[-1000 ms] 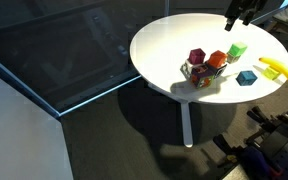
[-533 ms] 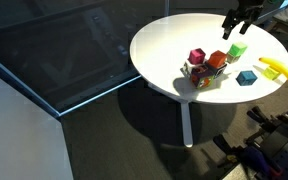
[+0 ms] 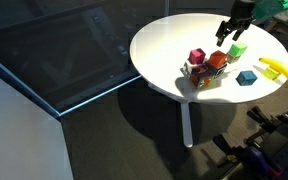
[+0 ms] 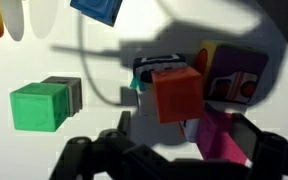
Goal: Pick up the orange block from the stack and put it on top of the blue block
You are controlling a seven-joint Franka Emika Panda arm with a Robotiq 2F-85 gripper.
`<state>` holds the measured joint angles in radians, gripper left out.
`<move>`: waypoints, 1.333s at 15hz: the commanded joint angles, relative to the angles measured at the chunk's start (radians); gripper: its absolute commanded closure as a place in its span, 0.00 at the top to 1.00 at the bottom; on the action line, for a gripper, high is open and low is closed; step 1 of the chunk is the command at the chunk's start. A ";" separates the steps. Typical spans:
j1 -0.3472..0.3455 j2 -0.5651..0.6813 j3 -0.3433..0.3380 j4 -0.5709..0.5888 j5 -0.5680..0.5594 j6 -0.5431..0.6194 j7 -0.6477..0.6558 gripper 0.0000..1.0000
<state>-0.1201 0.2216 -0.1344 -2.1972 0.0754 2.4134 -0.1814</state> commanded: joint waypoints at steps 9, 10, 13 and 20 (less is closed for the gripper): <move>-0.022 0.090 0.020 0.015 -0.017 0.024 -0.021 1.00; -0.020 0.092 0.019 0.014 -0.022 0.029 -0.015 1.00; -0.017 0.099 0.020 0.013 -0.031 0.037 -0.009 1.00; -0.005 0.119 0.023 0.021 -0.039 0.068 0.027 1.00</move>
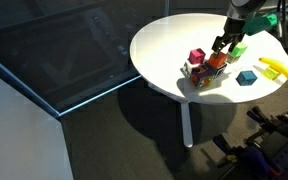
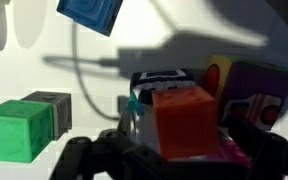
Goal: Pick up the orange block from the stack and put it on top of the blue block
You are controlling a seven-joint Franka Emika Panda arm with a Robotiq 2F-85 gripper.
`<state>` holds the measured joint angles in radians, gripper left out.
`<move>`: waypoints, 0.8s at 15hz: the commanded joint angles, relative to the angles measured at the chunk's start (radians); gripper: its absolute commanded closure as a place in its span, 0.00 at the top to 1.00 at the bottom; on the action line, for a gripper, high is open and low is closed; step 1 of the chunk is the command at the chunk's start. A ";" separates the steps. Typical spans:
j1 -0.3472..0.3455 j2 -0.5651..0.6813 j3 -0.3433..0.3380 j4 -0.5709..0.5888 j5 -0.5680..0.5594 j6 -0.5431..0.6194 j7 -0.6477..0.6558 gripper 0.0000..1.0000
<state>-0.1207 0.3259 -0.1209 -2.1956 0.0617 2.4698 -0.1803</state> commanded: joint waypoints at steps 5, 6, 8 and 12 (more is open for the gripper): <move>0.000 0.035 0.011 0.027 -0.033 0.033 0.036 1.00; 0.001 0.039 0.012 0.029 -0.034 0.034 0.037 1.00; 0.002 0.050 0.012 0.035 -0.039 0.040 0.042 1.00; -0.010 0.044 0.021 0.020 -0.027 0.040 0.025 1.00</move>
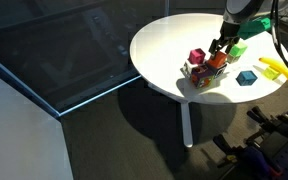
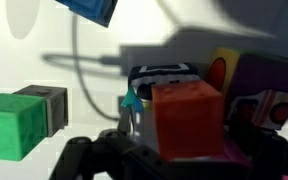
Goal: Pick up the orange block from the stack and put it on top of the blue block
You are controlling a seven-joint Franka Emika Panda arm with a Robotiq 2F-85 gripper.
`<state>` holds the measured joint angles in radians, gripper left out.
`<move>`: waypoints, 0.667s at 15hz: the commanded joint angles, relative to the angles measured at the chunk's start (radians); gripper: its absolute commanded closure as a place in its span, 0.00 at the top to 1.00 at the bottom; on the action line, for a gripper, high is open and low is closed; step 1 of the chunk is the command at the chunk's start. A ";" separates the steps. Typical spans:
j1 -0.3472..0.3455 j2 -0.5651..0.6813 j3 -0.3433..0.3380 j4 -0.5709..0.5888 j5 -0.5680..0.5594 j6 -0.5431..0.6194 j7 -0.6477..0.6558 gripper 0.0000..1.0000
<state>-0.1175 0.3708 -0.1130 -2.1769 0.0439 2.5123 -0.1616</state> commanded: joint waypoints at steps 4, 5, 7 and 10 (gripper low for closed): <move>-0.013 0.002 0.014 0.008 -0.009 -0.002 0.010 1.00; -0.013 0.002 0.014 0.008 -0.009 -0.002 0.010 1.00; -0.013 0.002 0.014 0.008 -0.009 -0.002 0.010 1.00; -0.016 0.008 0.019 0.007 -0.001 0.005 0.006 1.00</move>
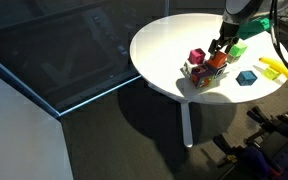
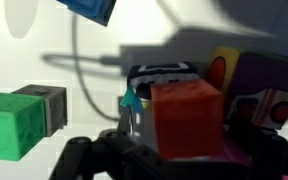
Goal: Pick up the orange block from the stack and put it on top of the blue block
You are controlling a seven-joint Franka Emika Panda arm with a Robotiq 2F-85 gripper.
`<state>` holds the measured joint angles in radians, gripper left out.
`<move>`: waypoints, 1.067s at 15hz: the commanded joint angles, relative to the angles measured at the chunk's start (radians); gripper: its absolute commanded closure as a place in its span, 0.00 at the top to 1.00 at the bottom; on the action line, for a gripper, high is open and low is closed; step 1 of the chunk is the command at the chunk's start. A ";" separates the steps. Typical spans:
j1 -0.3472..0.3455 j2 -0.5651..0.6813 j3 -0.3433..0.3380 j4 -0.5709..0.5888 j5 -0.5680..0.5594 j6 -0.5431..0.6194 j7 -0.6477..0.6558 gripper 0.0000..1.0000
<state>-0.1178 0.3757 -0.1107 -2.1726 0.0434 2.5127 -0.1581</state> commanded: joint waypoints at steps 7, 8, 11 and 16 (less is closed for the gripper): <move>-0.017 0.018 0.023 0.007 -0.001 0.022 0.000 0.70; -0.017 0.019 0.023 0.007 -0.002 0.023 0.000 0.62; -0.018 0.004 0.024 -0.001 -0.002 0.008 -0.003 0.36; -0.012 -0.030 0.007 -0.026 -0.027 -0.019 0.013 0.25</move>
<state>-0.1220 0.3878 -0.1010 -2.1743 0.0435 2.5200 -0.1584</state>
